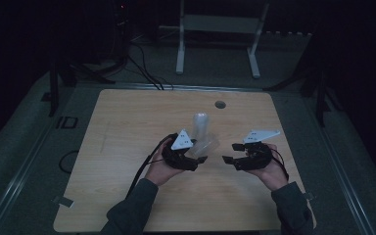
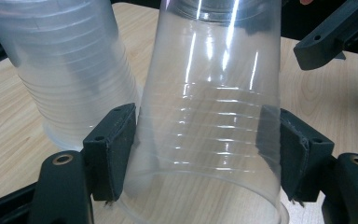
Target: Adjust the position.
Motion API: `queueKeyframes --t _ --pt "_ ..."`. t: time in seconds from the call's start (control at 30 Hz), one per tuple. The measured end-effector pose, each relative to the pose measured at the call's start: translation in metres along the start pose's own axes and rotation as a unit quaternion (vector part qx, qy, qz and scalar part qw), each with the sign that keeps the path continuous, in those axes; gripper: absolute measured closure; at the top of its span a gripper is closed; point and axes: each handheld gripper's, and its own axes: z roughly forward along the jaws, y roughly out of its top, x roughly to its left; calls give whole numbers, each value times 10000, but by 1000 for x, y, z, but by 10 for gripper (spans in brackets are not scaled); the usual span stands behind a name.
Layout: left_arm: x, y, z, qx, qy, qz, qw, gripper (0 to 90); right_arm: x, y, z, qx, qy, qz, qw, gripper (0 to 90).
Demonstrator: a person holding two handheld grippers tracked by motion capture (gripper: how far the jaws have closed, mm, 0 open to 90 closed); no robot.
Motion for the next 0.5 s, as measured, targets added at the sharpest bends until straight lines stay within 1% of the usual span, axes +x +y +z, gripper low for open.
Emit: queueKeyframes --t 0.13,0.33,0.5 --pt "0 0 0 68 -23 44 10000 297 1 1 1 116 -46 -159 9998 354" --pt "0 1 0 173 -37 122 9998 298 4 1 2 197 -42 -254 9995 355" --pt "0 0 1 235 -111 197 9995 298 6 0 4 316 -45 -369 9988 354"
